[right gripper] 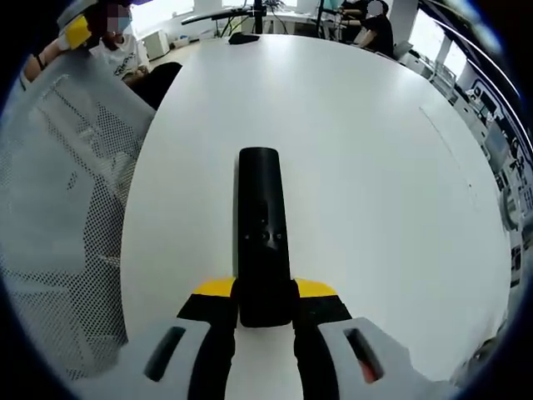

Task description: Press the specified remote control buttons in sequence, fully releasing each button before pressing the next.

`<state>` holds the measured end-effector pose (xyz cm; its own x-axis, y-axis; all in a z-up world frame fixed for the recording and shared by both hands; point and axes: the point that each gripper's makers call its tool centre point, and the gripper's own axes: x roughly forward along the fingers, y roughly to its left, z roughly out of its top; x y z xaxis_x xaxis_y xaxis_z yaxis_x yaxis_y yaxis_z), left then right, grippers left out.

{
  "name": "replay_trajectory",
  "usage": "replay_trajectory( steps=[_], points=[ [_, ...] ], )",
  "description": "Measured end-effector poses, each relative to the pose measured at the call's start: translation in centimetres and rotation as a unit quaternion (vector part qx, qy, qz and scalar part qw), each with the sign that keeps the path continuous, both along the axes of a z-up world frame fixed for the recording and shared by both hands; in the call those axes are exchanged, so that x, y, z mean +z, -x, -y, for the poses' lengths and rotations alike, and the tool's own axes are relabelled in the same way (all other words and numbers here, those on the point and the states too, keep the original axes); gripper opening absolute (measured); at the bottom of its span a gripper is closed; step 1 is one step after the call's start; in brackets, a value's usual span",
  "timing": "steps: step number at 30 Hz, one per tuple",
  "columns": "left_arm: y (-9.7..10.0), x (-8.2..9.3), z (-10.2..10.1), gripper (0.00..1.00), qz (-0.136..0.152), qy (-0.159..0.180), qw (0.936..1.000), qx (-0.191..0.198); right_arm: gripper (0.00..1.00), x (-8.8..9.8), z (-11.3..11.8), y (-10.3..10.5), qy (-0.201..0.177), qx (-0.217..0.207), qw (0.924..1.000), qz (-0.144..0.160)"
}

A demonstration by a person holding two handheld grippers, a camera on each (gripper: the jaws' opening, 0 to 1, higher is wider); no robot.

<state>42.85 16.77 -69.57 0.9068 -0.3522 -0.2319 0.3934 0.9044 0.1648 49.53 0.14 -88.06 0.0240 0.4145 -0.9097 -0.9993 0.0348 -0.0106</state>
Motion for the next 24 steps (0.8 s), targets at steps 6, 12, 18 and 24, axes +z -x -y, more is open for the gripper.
replay_trajectory(
  steps=[6,12,18,24],
  points=[
    [0.0,0.0,-0.1,0.95,-0.001,0.001,1.0000,0.003,0.24,0.0,0.0,-0.6,0.002,0.002,1.0000,-0.001],
    [-0.1,0.0,-0.2,0.95,-0.001,0.003,1.0000,0.007,0.24,0.0,-0.1,-1.2,0.006,0.005,1.0000,-0.002],
    [-0.1,0.0,-0.3,0.94,-0.003,0.007,0.9999,0.010,0.24,-0.1,-0.2,-1.5,0.007,0.007,1.0000,-0.002],
    [-0.1,-0.1,-0.2,0.94,-0.006,0.004,0.9999,0.009,0.24,0.0,-0.2,-1.8,0.008,0.007,0.9999,-0.001]
  ],
)
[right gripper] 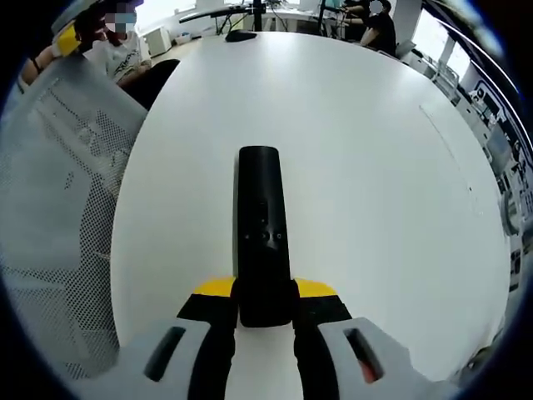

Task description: Press the specified remote control buttons in sequence, fully releasing each button before pressing the next.

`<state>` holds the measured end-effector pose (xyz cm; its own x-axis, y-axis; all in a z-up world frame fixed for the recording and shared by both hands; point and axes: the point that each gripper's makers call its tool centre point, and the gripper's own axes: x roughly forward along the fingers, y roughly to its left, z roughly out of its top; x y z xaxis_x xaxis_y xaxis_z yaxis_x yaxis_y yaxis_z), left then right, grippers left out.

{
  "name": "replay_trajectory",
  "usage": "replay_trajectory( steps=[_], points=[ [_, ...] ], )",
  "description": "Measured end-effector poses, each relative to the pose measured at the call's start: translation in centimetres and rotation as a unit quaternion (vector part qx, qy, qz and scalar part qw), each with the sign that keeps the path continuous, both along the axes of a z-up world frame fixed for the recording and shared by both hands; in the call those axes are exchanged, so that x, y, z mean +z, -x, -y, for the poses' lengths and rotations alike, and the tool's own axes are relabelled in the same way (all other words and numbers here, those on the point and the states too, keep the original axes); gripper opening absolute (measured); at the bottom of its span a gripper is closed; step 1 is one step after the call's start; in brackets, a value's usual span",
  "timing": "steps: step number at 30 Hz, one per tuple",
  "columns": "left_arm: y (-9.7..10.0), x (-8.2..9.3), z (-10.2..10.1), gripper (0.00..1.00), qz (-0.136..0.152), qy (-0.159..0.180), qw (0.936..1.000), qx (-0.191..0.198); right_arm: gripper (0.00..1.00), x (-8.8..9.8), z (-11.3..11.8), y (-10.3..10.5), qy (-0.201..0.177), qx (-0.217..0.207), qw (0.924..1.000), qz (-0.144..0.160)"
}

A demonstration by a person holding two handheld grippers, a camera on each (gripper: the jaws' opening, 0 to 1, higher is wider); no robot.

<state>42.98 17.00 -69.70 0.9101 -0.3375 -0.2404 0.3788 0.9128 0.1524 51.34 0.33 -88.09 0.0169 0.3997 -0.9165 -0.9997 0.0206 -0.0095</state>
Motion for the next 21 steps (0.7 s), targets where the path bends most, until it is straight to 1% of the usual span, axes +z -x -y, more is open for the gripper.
replay_trajectory(
  steps=[5,21],
  points=[
    [0.0,-0.1,0.1,0.94,-0.002,-0.005,1.0000,-0.003,0.24,0.0,0.0,-0.2,0.002,0.000,1.0000,0.000],
    [0.0,-0.4,0.0,0.94,-0.006,-0.006,1.0000,-0.004,0.24,-0.1,-0.1,-1.5,0.006,-0.003,1.0000,-0.001]
  ],
)
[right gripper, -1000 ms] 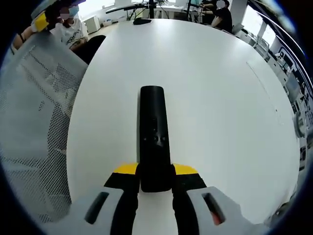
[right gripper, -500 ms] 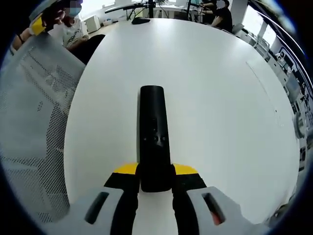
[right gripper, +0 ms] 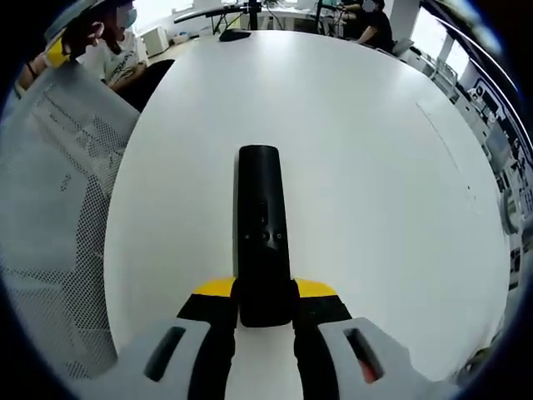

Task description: Press the specified remote control buttons in sequence, fully releasing each button before pressing the next.

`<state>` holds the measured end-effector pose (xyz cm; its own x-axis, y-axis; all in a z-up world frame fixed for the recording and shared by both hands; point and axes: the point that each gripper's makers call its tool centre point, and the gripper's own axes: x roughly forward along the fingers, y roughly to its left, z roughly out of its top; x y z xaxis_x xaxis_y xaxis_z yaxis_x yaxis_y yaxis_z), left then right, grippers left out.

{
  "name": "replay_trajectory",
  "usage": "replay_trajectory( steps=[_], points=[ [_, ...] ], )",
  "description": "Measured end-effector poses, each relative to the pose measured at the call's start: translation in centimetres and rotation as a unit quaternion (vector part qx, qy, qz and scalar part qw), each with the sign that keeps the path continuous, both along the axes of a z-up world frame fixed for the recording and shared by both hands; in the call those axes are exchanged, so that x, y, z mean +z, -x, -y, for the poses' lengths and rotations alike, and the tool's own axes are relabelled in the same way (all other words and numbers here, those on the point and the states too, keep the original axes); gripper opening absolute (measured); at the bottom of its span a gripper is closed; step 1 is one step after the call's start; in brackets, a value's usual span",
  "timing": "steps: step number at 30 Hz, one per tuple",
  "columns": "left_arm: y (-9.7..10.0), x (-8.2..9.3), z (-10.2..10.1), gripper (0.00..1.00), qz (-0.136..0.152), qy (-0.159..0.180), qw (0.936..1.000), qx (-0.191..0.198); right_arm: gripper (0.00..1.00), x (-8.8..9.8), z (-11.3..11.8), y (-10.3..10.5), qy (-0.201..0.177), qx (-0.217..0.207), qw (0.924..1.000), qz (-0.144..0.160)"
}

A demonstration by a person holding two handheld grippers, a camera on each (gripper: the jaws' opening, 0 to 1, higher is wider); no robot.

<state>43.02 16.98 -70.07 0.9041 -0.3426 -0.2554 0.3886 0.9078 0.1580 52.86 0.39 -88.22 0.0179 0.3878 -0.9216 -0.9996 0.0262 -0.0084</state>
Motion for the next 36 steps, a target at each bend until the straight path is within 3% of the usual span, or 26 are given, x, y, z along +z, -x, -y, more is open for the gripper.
replay_trajectory(
  steps=[36],
  points=[
    [0.1,-0.4,0.1,0.94,-0.007,-0.002,1.0000,-0.004,0.24,0.0,-0.4,-1.6,0.022,0.014,0.9997,-0.003]
  ],
)
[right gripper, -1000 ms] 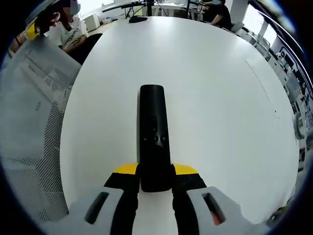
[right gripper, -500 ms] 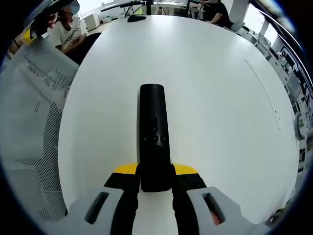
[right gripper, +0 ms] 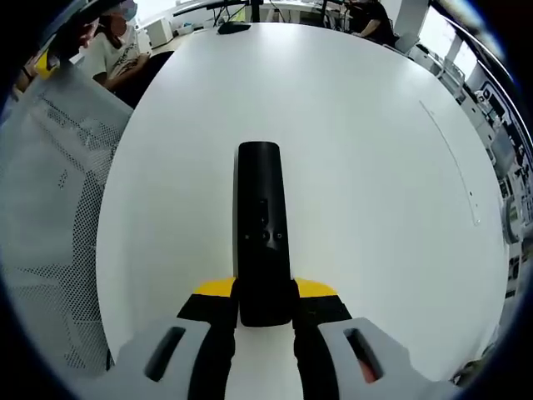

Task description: Press the specified remote control buttons in sequence, fully releasing each button before pressing the next.

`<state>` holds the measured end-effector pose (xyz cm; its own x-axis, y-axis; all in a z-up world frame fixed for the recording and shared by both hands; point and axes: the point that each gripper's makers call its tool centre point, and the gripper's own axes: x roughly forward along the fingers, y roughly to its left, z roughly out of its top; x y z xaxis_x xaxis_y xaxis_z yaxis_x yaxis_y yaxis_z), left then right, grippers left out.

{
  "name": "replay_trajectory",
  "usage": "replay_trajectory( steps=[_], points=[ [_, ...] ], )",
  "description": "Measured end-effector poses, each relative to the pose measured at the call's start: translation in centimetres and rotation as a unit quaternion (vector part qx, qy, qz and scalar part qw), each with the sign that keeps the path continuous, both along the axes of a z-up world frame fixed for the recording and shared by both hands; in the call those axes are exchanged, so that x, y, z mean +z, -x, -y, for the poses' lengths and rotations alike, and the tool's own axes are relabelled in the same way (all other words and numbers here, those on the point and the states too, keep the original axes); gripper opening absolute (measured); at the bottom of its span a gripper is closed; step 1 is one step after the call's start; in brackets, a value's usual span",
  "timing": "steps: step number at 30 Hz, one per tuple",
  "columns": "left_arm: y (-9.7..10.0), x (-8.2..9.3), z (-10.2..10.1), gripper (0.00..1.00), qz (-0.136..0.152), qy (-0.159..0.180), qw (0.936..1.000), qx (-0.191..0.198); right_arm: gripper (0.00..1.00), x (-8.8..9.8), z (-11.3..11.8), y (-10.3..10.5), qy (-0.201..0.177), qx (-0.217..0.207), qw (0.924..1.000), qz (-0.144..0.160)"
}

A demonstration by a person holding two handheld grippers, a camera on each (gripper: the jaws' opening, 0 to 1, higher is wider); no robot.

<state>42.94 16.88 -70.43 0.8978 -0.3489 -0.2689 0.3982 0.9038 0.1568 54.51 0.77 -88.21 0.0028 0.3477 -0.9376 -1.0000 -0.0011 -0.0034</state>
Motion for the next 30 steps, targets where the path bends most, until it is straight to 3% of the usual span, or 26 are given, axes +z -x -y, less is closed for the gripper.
replay_trajectory(
  steps=[30],
  points=[
    [0.13,-0.39,0.56,0.95,-0.013,0.010,0.9998,-0.013,0.25,0.00,0.04,-0.13,-0.009,0.001,0.9999,-0.004]
  ],
)
